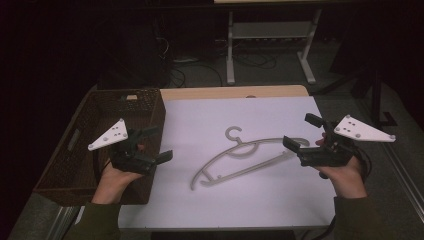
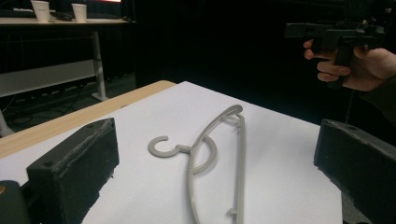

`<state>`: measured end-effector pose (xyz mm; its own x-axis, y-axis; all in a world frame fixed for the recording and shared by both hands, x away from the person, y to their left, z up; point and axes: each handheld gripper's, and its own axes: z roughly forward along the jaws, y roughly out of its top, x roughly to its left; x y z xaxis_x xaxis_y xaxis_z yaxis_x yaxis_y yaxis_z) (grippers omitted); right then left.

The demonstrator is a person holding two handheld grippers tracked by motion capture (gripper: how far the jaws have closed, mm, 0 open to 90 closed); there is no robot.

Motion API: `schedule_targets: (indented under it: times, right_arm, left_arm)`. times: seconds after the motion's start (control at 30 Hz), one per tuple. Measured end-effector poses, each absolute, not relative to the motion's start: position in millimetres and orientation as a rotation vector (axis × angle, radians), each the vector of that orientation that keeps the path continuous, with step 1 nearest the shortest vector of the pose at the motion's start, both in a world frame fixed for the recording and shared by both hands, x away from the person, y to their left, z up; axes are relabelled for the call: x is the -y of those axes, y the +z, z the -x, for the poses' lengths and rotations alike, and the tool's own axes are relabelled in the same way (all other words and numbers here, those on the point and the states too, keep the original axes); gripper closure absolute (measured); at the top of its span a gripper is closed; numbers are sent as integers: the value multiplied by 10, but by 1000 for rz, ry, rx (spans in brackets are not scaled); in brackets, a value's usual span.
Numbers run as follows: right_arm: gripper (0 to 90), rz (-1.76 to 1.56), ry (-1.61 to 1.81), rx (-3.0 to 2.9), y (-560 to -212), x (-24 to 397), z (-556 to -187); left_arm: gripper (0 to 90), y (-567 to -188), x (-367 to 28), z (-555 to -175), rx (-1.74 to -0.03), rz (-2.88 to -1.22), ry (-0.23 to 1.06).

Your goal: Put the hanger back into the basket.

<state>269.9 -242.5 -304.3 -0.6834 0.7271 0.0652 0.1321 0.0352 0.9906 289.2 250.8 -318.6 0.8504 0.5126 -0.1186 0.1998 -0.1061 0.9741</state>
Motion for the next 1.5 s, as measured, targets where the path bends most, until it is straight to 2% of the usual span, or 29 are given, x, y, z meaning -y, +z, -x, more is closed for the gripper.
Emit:
schedule_targets:
  times: [0.77, 1.5]
  right_arm:
    - [0, -884, 1565, -1986, -3140, 2249, -2840]
    - [0, -944, 1408, -2156, -3360, 1972, -3157]
  left_arm:
    - [0, -3065, -2047, -3057, -532, -1816, 248]
    - [0, -3355, -1553, -3371, -568, -1952, 203]
